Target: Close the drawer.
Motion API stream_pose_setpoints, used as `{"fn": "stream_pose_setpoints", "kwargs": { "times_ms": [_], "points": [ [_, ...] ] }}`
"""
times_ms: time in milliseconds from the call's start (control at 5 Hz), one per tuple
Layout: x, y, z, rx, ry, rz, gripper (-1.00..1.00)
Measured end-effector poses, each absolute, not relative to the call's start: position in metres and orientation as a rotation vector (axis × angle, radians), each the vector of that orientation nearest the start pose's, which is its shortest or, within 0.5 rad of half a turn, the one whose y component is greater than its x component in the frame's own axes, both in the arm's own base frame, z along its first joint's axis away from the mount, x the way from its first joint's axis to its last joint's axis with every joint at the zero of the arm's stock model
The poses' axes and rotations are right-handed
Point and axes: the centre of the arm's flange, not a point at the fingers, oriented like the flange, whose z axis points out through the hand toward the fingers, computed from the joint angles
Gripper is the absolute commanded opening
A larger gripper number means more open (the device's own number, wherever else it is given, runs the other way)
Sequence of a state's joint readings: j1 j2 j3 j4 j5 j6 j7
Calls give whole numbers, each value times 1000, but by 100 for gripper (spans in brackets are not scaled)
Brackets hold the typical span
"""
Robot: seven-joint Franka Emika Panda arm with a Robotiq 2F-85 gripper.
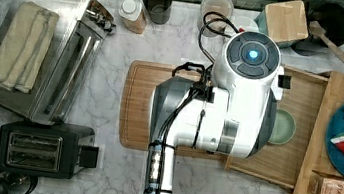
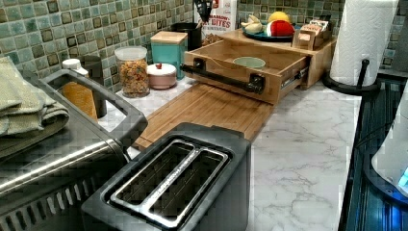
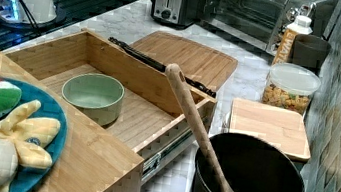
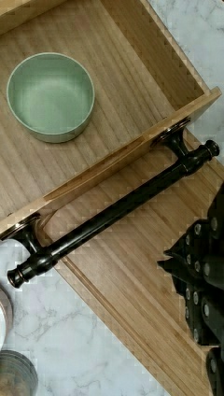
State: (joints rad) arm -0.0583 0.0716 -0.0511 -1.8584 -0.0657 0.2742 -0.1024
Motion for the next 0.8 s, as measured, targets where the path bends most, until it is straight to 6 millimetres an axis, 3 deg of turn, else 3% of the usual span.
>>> {"fn": "stream_pose_setpoints", "kwargs": {
  "times_ms": [400, 600, 800],
  "points": [
    [569, -68, 469, -2990, 1216, 88, -100],
    [570, -69, 463, -3030, 1112, 110, -100],
    [579, -69, 453, -3077, 894, -37, -100]
  ]
}}
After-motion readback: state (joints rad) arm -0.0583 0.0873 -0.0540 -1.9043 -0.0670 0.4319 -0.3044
